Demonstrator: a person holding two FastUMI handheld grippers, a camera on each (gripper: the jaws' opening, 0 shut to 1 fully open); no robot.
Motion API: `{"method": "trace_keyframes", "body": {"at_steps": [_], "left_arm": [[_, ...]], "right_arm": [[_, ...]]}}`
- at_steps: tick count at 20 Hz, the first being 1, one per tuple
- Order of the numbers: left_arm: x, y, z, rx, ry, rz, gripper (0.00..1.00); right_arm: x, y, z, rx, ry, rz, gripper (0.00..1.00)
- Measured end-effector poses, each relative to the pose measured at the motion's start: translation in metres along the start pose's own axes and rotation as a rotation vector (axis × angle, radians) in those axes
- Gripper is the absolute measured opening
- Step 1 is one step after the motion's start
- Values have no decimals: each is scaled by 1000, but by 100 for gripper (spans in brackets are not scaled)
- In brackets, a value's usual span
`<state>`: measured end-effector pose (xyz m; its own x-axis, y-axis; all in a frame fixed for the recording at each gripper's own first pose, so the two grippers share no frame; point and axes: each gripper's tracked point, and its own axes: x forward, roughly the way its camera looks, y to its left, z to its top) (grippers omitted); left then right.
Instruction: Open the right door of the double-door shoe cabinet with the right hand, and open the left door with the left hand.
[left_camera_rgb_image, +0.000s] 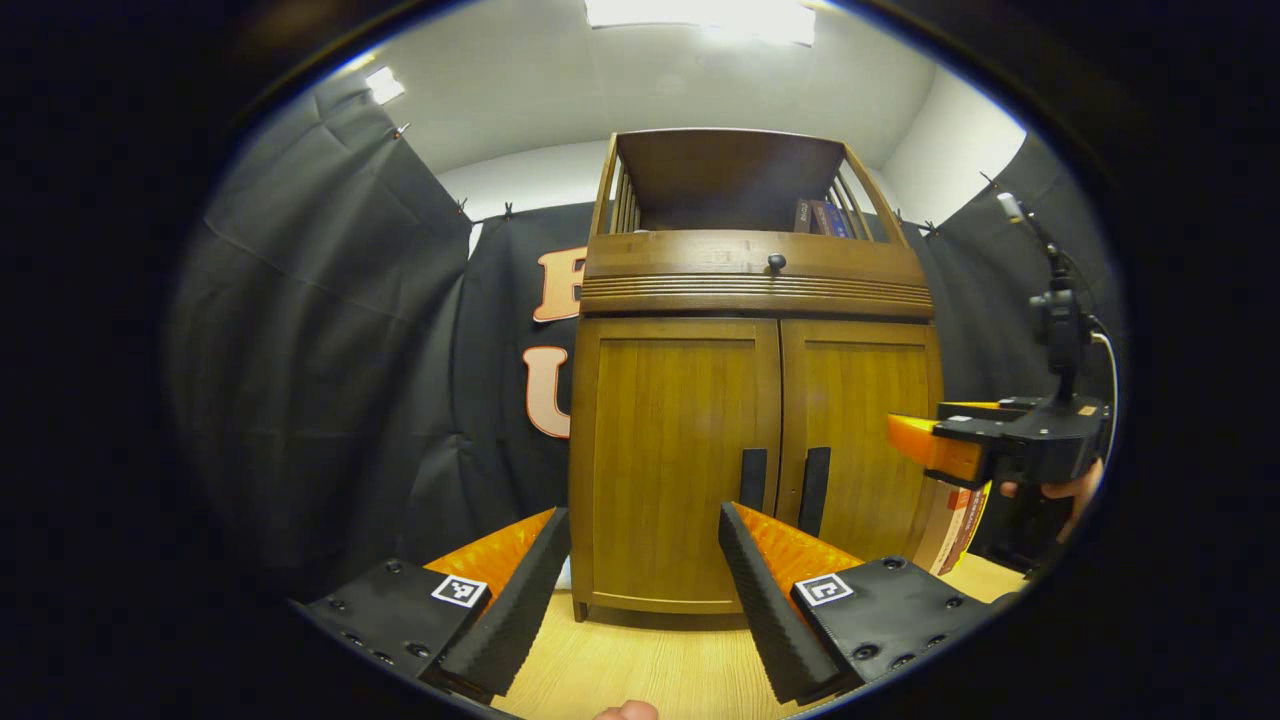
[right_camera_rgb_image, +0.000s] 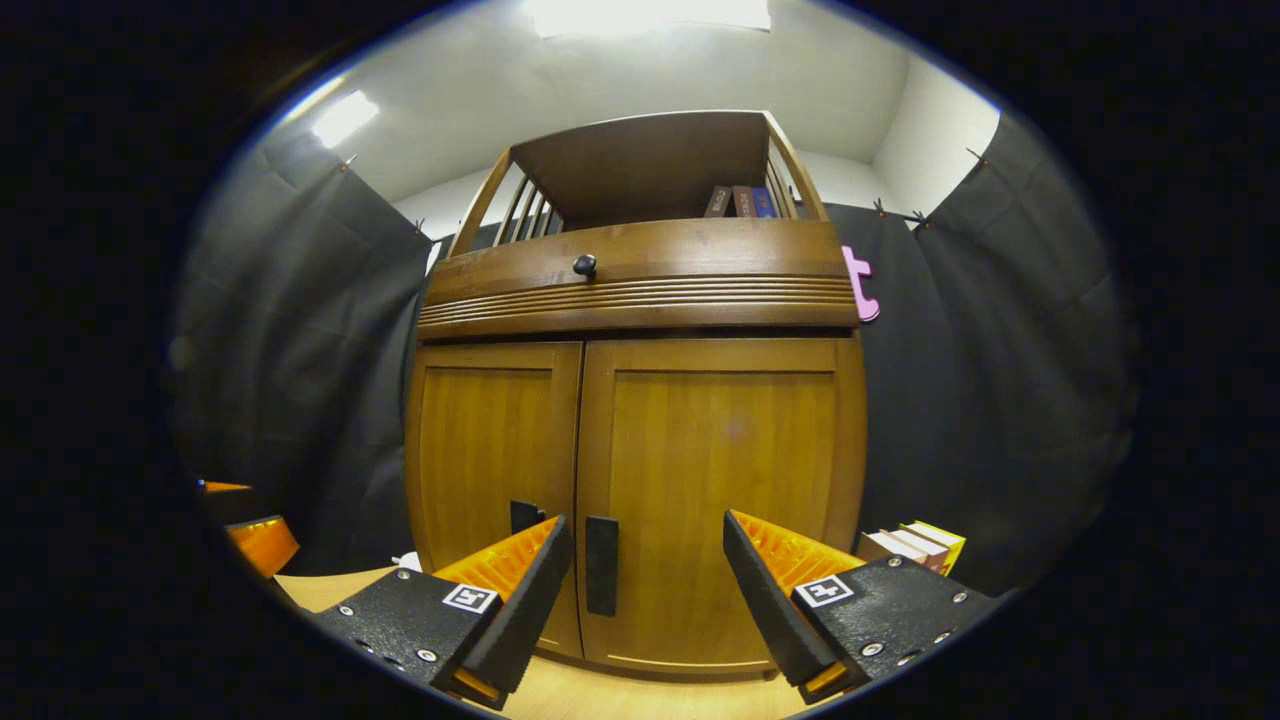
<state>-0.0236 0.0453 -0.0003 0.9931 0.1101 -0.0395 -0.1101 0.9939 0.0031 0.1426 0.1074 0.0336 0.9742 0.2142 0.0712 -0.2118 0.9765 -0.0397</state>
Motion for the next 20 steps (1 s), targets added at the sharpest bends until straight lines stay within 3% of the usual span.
{"method": "trace_keyframes", "body": {"at_steps": [1,3,4,9,13,15,16,17,18,19,20], "left_arm": [[-2,0,-1,-4,4,-1,96],[-5,4,1,1,2,9,96],[-6,6,0,6,2,17,96],[-8,19,0,10,3,52,96],[-7,32,0,13,6,82,96],[-5,39,-1,17,7,98,96],[-3,40,-1,16,8,102,96],[-2,41,-1,15,9,105,96],[-2,43,-3,16,12,109,96],[-1,44,-4,16,14,111,95],[-1,44,-5,14,17,112,96]], "right_arm": [[11,3,-5,-1,11,4,97],[33,9,-14,0,19,3,97],[43,12,-17,4,22,2,92],[84,14,-60,-3,99,-33,93],[103,17,-87,-11,146,-43,88],[107,18,-98,-28,159,-47,93],[110,19,-102,-37,168,-49,87],[113,19,-105,-45,177,-60,92],[113,19,-104,-61,159,-76,91],[113,19,-108,-75,155,-89,84],[113,17,-107,-94,141,-107,86]]}}
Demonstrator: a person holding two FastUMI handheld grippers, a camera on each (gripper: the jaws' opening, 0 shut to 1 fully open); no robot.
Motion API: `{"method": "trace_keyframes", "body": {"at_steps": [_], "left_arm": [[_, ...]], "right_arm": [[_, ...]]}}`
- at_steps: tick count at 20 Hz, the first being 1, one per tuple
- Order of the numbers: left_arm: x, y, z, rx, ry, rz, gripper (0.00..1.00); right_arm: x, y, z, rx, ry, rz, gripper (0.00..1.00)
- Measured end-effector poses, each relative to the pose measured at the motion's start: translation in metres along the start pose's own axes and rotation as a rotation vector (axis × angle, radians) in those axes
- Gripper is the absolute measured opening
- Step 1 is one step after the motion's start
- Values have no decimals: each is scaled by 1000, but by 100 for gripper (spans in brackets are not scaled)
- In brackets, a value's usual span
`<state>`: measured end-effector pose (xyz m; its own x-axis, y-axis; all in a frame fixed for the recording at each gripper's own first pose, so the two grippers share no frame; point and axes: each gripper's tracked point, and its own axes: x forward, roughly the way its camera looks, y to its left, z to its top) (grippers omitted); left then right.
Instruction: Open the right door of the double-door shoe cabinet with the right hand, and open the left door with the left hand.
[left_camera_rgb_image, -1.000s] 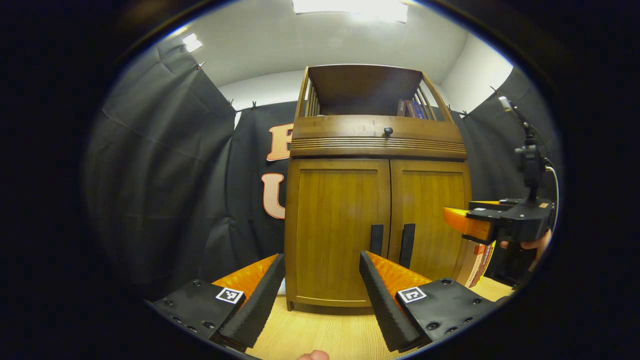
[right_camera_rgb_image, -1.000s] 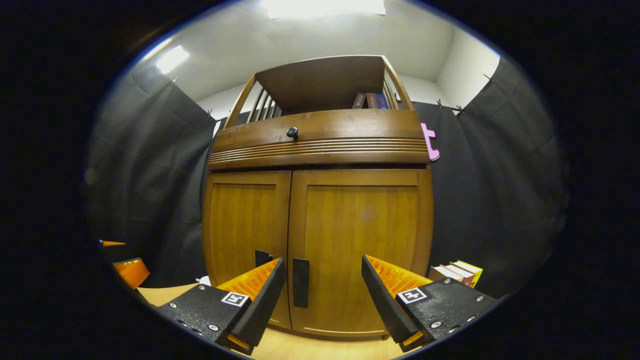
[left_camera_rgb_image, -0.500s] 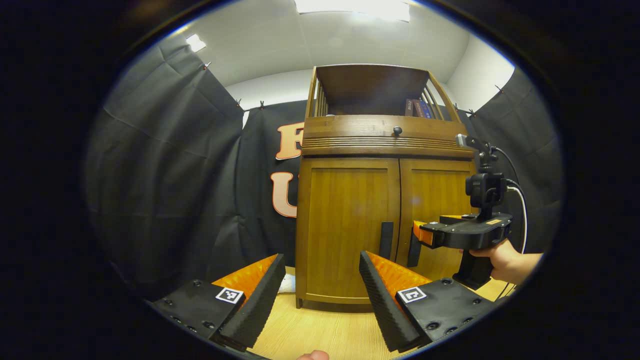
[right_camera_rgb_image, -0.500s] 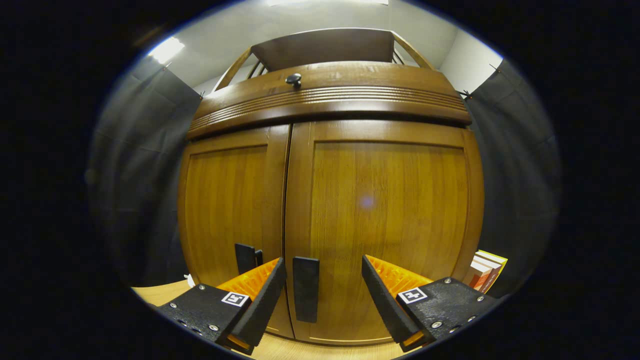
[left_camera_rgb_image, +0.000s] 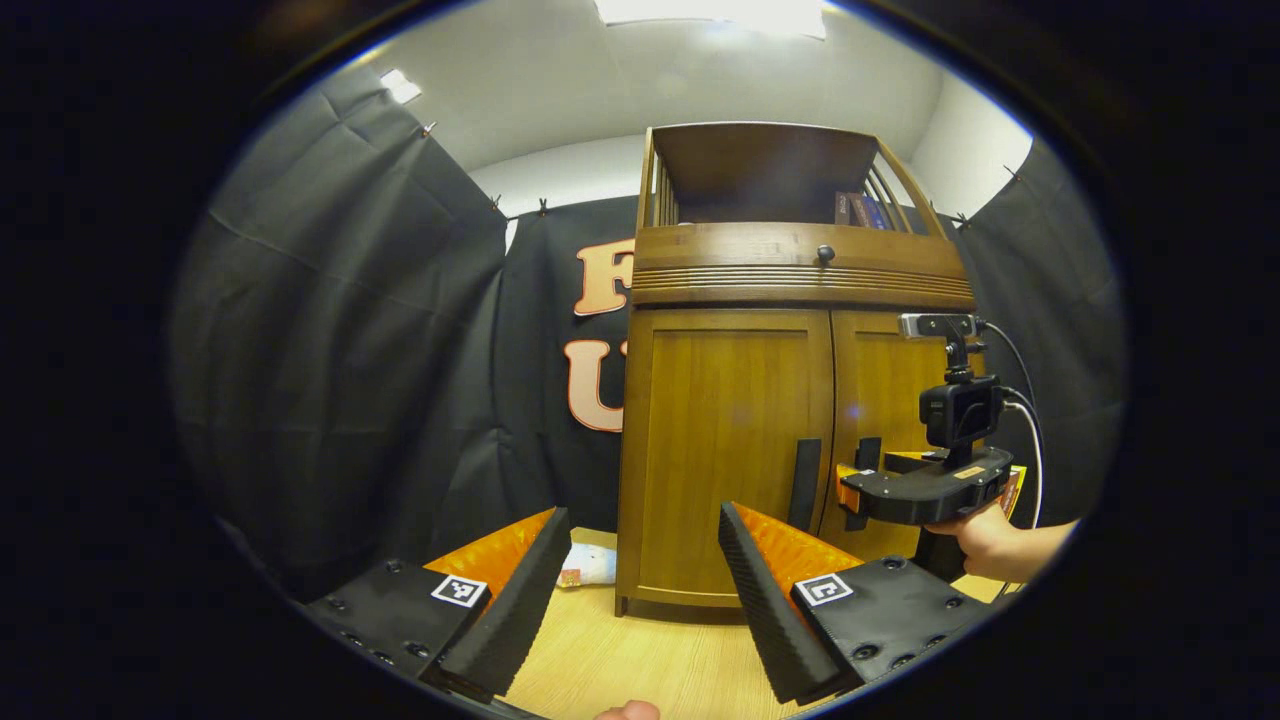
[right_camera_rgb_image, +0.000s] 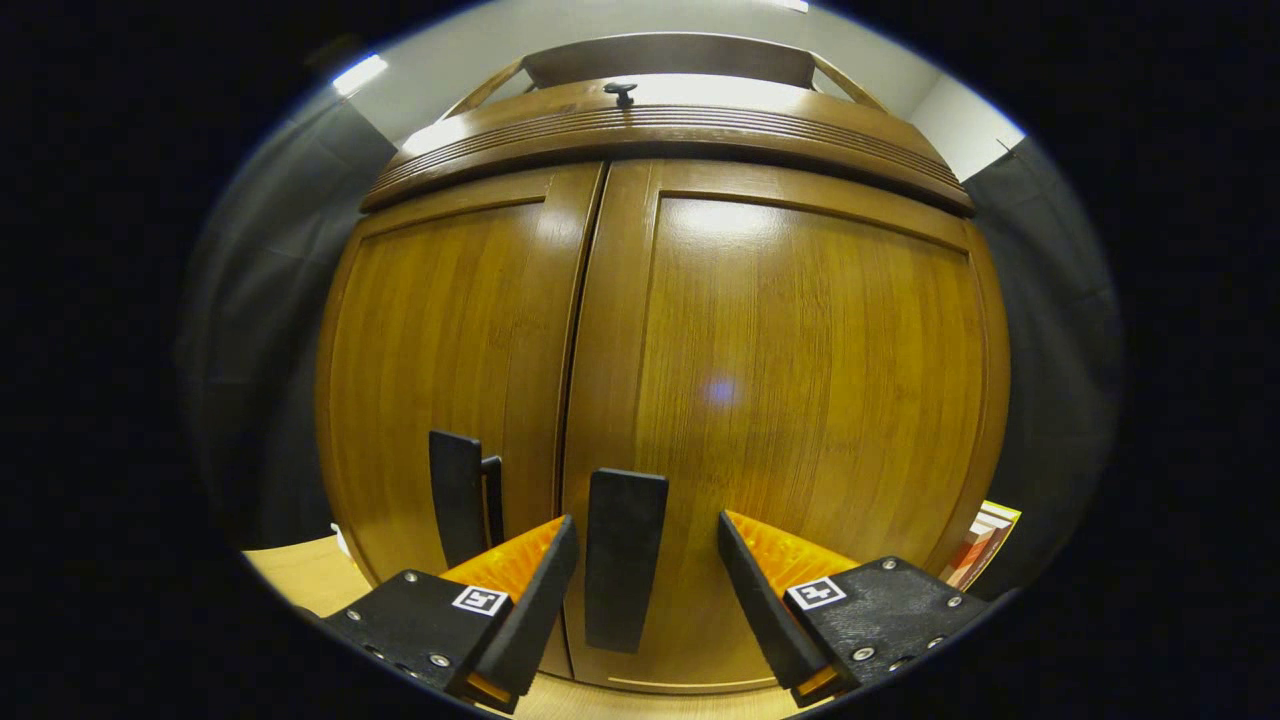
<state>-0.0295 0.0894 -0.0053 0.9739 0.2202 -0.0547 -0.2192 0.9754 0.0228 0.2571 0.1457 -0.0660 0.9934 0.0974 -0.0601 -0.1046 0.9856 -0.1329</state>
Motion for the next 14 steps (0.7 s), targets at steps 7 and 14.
{"method": "trace_keyframes", "body": {"at_steps": [7,14], "left_arm": [[2,-3,-3,-11,6,-11,96],[-3,-9,-6,-20,20,-33,97]], "right_arm": [[-4,14,-14,85,-24,46,33],[-2,15,-14,112,10,76,17]]}}
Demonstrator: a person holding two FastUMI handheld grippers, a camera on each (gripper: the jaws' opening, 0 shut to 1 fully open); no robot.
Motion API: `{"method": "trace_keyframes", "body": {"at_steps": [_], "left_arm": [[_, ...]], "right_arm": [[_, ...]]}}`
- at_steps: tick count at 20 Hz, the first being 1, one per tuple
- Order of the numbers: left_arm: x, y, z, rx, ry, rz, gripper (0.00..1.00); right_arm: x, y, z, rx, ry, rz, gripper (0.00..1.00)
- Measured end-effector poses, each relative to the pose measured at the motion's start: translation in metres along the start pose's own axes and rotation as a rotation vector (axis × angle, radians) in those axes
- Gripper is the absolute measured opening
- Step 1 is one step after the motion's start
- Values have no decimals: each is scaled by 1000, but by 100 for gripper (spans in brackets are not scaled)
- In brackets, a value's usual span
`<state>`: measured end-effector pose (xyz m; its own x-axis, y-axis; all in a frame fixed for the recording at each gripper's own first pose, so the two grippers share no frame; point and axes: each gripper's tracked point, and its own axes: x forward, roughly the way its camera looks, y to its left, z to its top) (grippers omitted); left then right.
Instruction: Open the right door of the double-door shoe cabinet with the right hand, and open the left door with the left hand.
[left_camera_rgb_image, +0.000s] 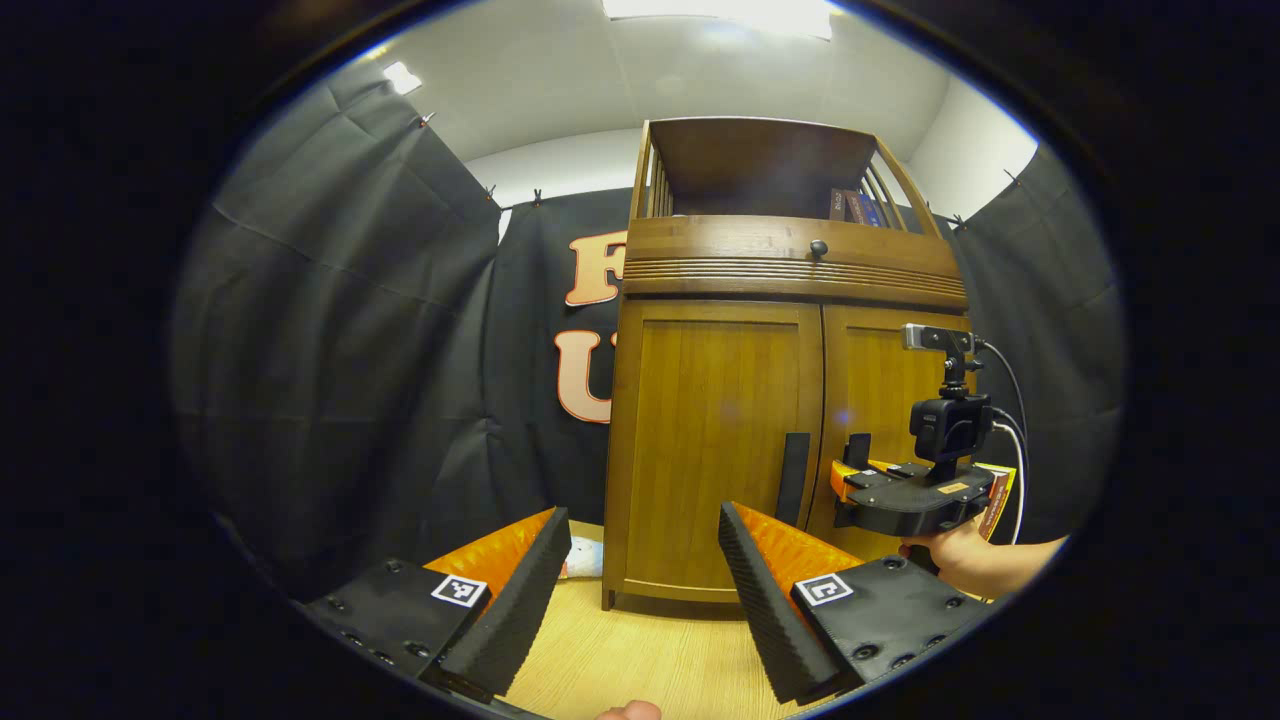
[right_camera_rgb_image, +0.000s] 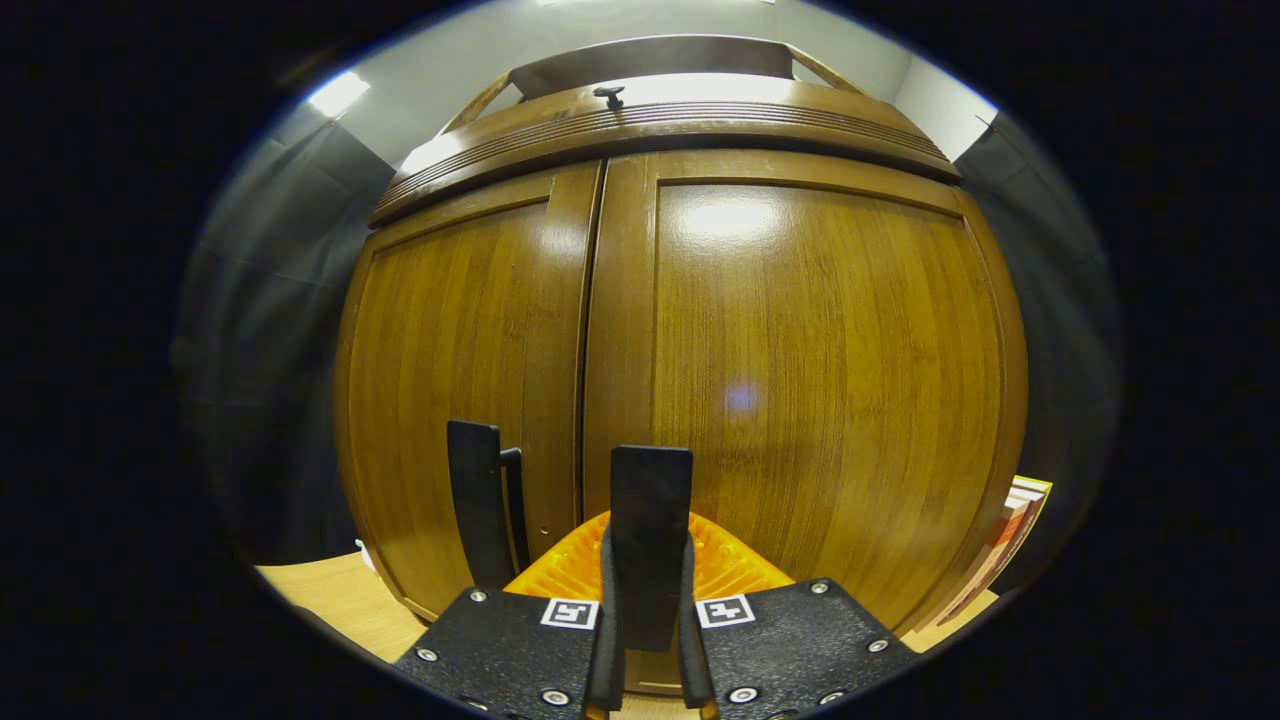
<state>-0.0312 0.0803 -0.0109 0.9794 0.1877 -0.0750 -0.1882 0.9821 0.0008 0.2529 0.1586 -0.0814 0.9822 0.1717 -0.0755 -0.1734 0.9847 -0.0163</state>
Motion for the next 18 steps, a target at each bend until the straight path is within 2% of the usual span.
{"method": "trace_keyframes", "body": {"at_steps": [1,3,5,6,10,13,14,18], "left_arm": [[-1,0,1,2,-1,1,97],[-6,2,0,3,2,2,97],[-8,2,-1,0,10,3,97],[-7,2,-2,-1,13,3,96],[-16,-2,2,7,9,-3,97],[-30,-7,0,14,15,-11,96],[-32,-9,-1,13,20,-15,97],[-36,-20,1,20,26,-36,97]], "right_arm": [[-1,0,0,7,4,-3,22],[-4,1,-1,8,13,-3,22],[-9,1,0,1,16,1,22],[-15,1,1,5,13,6,17],[-42,3,4,35,-7,50,17],[-64,2,2,56,-4,76,27],[-71,0,3,58,-6,83,22],[-100,-11,3,60,12,88,21]]}}
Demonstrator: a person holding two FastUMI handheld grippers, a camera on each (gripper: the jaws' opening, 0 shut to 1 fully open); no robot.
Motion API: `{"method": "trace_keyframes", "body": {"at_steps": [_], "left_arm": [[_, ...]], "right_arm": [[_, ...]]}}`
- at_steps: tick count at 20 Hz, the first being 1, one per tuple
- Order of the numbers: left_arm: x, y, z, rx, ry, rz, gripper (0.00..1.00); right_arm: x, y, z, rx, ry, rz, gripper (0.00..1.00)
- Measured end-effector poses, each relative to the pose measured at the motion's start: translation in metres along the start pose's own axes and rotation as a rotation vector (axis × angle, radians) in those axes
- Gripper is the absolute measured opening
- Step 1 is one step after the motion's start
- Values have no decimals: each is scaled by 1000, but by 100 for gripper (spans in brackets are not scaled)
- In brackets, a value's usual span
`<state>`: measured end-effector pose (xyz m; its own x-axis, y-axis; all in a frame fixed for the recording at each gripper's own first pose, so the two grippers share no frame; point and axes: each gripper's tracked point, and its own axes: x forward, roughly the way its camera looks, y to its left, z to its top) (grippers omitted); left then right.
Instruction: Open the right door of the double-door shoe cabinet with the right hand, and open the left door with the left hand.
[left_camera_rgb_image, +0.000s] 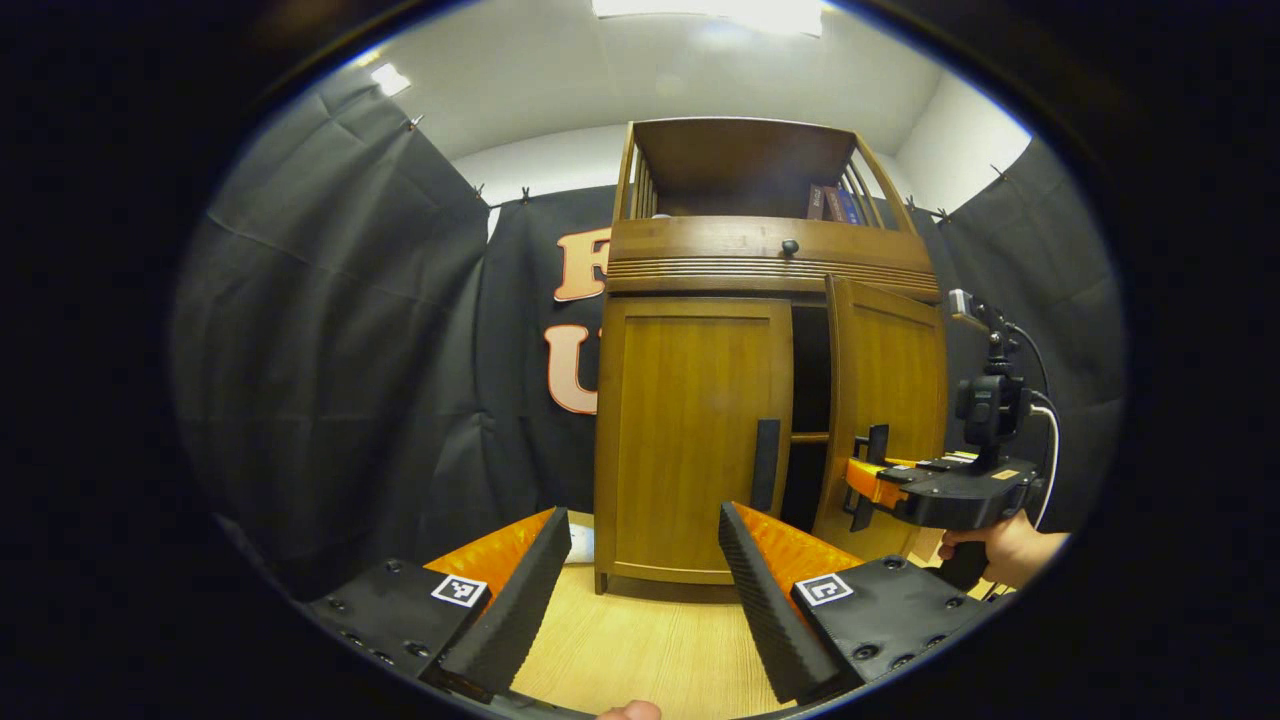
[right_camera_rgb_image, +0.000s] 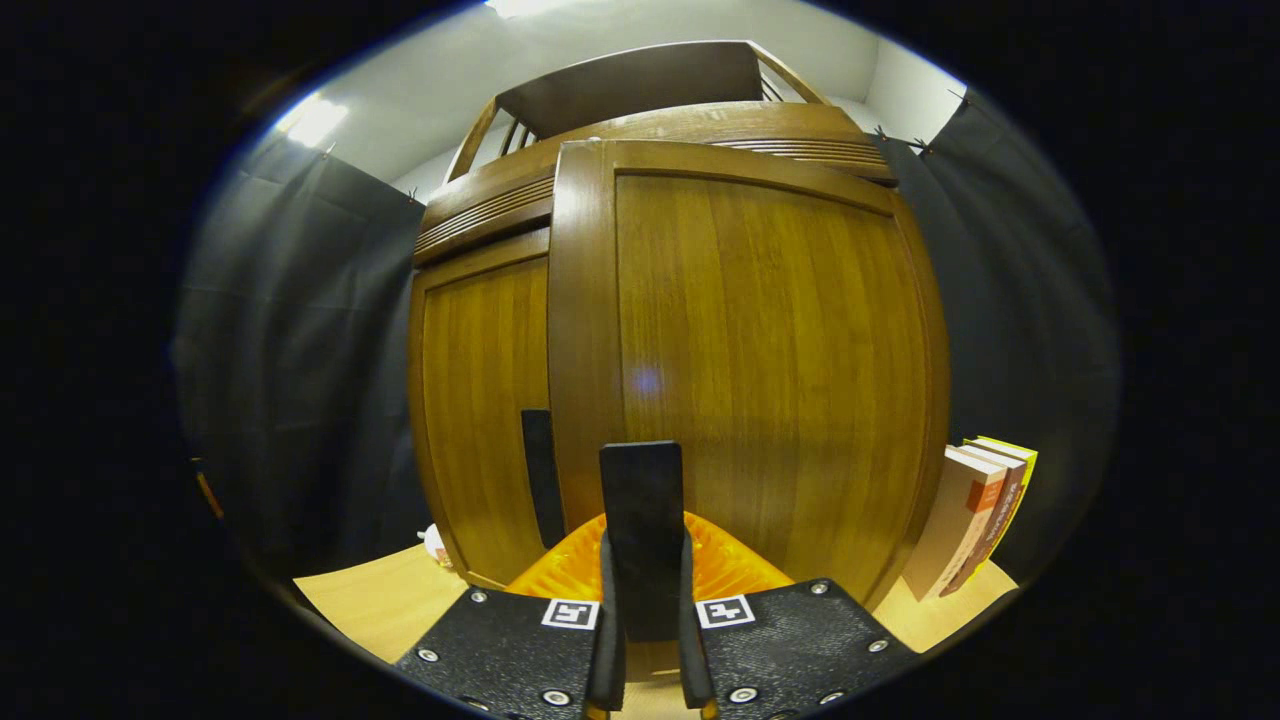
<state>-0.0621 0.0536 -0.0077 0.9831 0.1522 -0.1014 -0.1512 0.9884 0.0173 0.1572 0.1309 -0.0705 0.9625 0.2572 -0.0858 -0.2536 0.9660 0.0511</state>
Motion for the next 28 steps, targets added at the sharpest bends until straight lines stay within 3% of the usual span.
{"method": "trace_keyframes", "body": {"at_steps": [9,13,14,16,18,22,23,24,28], "left_arm": [[-2,-42,-3,5,10,-81,97],[-4,-64,-6,-8,15,-117,97],[-4,-69,-6,-11,18,-126,96],[-6,-78,-7,-11,21,-141,97],[-7,-88,-9,-9,26,-159,97],[-8,-100,-10,1,28,-180,97],[-7,-103,-10,1,28,-184,97],[-8,-105,-11,0,27,-187,97],[-5,-113,-12,1,31,-192,96]], "right_arm": [[-87,-44,7,2,12,-68,21],[-121,-76,10,-26,24,-130,20],[-128,-85,10,-27,27,-149,14],[-140,-102,10,-28,28,-184,20],[-151,-119,10,-48,20,-224,19],[-169,-157,14,-49,20,-303,8],[-171,-167,14,-54,25,-317,12],[-173,-175,15,-61,26,-323,5],[-175,-188,13,-44,26,-272,3]]}}
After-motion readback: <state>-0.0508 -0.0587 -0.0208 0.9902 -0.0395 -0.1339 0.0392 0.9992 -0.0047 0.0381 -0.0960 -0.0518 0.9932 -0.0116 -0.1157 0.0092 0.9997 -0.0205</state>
